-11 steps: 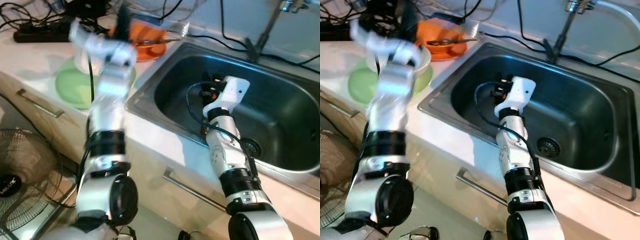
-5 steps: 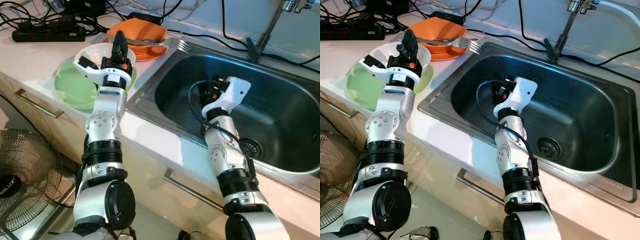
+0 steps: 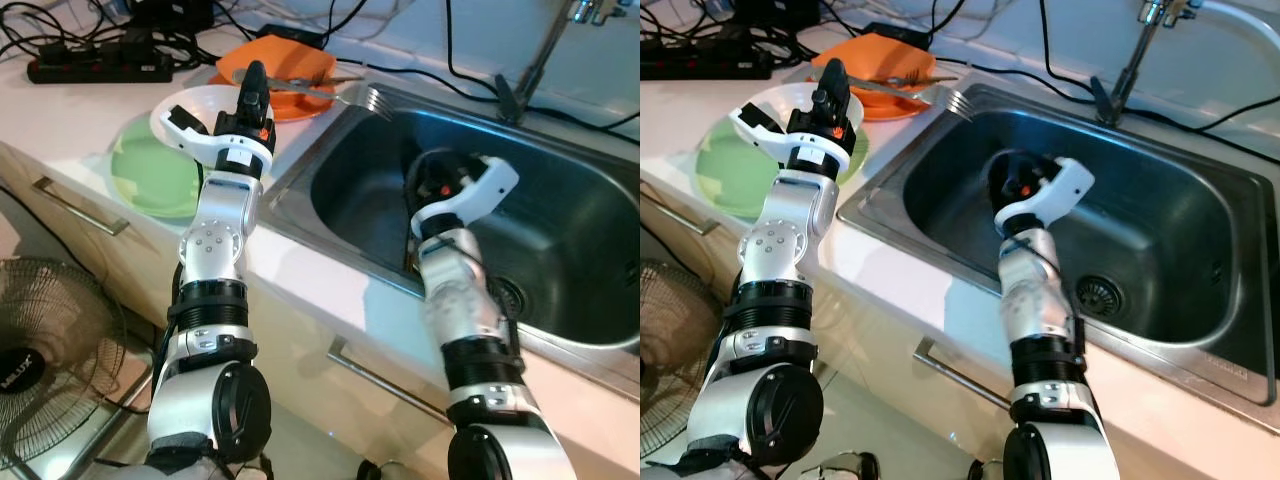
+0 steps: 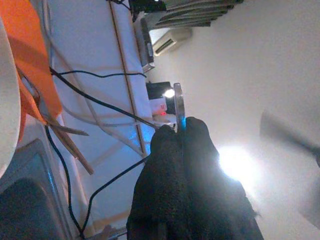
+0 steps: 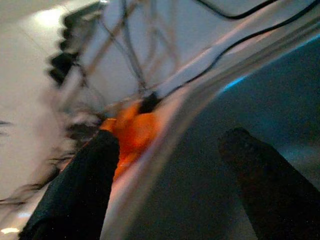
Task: Kitchen organization
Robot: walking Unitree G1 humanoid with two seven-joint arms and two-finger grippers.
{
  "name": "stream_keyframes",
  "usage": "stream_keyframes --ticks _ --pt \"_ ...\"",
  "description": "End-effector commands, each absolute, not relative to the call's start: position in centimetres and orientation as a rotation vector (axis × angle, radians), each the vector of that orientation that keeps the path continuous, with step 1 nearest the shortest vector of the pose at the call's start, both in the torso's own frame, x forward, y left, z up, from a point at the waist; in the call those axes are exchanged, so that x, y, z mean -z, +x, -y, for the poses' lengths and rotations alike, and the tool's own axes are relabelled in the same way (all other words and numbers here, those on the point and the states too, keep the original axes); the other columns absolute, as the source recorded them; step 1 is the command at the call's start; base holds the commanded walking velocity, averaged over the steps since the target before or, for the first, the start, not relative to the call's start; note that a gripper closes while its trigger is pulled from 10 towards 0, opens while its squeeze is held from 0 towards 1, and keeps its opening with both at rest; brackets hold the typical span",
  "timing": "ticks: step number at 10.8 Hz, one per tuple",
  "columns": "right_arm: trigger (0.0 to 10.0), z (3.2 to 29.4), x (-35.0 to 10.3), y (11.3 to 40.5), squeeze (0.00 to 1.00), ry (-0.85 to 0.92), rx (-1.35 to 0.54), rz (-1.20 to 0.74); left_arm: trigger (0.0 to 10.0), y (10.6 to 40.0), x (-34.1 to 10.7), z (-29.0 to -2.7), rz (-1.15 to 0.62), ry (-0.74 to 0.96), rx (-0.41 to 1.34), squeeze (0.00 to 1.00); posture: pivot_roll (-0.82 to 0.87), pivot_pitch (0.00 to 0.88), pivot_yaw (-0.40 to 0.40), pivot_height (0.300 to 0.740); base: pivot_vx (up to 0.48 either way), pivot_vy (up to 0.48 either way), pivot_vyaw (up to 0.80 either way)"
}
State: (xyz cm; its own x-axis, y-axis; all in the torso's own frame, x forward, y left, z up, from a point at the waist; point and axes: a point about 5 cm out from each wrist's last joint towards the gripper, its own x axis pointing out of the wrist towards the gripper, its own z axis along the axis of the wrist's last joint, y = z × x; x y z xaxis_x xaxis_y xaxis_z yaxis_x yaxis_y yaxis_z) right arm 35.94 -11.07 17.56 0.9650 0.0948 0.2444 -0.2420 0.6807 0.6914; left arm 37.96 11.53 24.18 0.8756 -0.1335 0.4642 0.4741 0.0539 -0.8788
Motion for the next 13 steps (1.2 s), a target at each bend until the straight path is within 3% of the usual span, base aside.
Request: stream_keyframes --ticks 1,2,8,13 --pt "10.0 9.7 -18.0 35.5 0.0 0.916 -0.279 0.192 10.0 37.5 -23.7 -9.8 0.258 -1.468 0.497 0.0 0.05 0.08 -0.005 0.74 0.0 0.0 0.0" --pt "10.0 8.7 -17.9 34.9 0.0 0.955 -0.415 0.154 10.0 37.6 -24.1 -9.8 0.268 -1.47 0.492 0.0 0.05 0.08 -0.005 0.74 0.0 0.0 0.0" --pt "10.0 6.7 -18.8 33.4 0.0 0.987 -0.679 0.112 10.0 38.4 -24.6 -9.7 0.273 -1.439 0.441 0.0 0.06 0.073 -0.004 0.74 0.0 0.0 0.0" --pt "10.0 7.0 -18.8 33.5 0.0 0.981 -0.652 0.118 10.0 37.6 -23.1 -6.7 0.126 -1.349 0.51 0.0 0.06 0.078 0.003 0.74 0.0 0.0 0.0"
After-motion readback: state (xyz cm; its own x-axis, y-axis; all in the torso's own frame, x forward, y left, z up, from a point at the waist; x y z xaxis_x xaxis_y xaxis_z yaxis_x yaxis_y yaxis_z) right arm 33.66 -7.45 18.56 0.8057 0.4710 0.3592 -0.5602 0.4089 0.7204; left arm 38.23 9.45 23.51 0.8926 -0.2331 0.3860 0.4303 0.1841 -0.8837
